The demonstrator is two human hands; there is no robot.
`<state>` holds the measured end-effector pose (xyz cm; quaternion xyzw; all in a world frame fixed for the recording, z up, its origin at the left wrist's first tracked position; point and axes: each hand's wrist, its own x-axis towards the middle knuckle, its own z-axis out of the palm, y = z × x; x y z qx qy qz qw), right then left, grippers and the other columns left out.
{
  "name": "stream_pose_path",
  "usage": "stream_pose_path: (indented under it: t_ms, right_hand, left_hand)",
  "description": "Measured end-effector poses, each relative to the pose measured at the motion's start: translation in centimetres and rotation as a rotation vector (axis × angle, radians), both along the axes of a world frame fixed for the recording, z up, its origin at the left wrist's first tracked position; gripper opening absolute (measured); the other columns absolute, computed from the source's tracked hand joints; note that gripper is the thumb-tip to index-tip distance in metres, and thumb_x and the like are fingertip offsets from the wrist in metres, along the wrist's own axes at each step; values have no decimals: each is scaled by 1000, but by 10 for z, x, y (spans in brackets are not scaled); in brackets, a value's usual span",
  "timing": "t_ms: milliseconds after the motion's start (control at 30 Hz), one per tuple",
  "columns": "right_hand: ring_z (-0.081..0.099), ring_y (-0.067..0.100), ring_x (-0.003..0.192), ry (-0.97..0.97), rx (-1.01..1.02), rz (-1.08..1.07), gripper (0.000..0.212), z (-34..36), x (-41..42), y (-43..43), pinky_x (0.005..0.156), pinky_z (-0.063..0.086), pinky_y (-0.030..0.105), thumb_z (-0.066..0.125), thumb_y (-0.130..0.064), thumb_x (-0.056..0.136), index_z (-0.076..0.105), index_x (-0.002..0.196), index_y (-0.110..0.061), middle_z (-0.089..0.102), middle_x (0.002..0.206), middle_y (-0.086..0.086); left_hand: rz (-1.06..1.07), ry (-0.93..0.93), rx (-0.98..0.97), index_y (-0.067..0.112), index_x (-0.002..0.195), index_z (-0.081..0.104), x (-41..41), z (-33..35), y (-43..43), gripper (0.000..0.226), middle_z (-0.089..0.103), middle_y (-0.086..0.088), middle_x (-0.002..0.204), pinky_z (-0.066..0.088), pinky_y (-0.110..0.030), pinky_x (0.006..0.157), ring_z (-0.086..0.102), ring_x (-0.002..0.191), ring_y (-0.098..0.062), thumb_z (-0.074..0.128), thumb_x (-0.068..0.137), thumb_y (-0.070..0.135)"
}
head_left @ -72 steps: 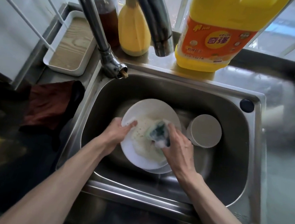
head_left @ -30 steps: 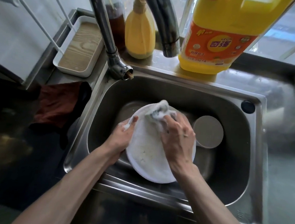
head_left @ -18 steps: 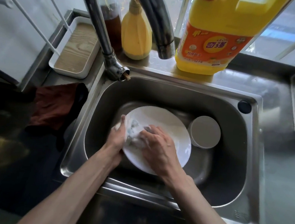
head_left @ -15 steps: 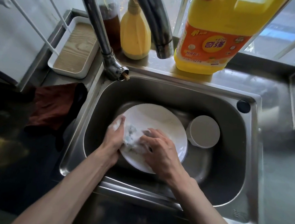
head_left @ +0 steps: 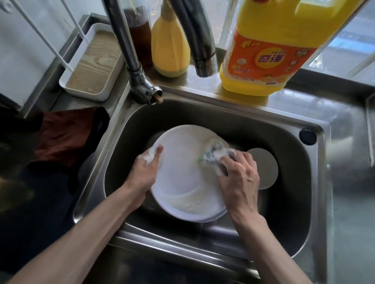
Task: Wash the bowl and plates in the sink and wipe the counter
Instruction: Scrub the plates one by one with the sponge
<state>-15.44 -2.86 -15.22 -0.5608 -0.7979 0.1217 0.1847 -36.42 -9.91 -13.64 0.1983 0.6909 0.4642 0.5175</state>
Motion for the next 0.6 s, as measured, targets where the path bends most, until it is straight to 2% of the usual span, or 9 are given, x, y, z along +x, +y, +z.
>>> stream_pose_path:
  t_ms: [67,167,233,333,433,500,600]
  right_hand:
    - [60,25,96,74,-14,-21,14,1,-12,5,78,44,32,84,-22,84,72,86,-14,70,102,2]
    - [61,23,92,190,-15,14,11,6,-36,4,77,48,32,81,-17,85,70,84,-16,70,97,1]
    - [61,21,88,226,-15,90,9,9,-50,-2,72,49,33,79,-14,84,71,84,-16,69,93,1]
    - [61,20,92,254,-76,223,6,9,-55,-20,72,52,32,74,-21,87,75,89,-15,71,100,2]
    - [62,22,96,257,-94,302,19,6,-45,-32,73,54,34,66,-31,89,76,93,-15,72,106,3]
    - [61,22,93,223,-61,304,29,6,-44,-28,68,53,34,56,-38,91,75,92,-16,71,104,2]
    - [57,22,88,148,15,240,23,13,-53,-13,62,47,32,58,-33,91,73,86,-16,67,97,1]
  left_hand:
    - [-30,-31,3,20,130,63,3,0,2,36,79,-5,105,62,-34,82,76,99,-23,46,107,41]
    - [-75,-53,10,20,124,68,7,0,7,36,78,-9,109,60,-43,94,74,106,-28,48,105,44]
    - [-82,-68,24,20,127,68,9,4,11,46,78,-7,112,60,-40,94,74,108,-25,44,103,51]
    - [-85,-85,20,22,125,69,6,9,17,68,78,-7,109,61,-40,87,76,102,-24,38,89,71]
    - [-70,-85,21,21,119,69,5,8,18,59,79,-9,105,63,-36,81,77,96,-25,39,94,65]
    - [-80,-96,25,22,123,67,5,3,14,51,77,-10,111,61,-42,89,75,103,-27,39,101,59]
    - [-47,-141,50,25,128,65,9,3,11,44,76,-8,117,60,-45,93,74,108,-27,40,104,52]
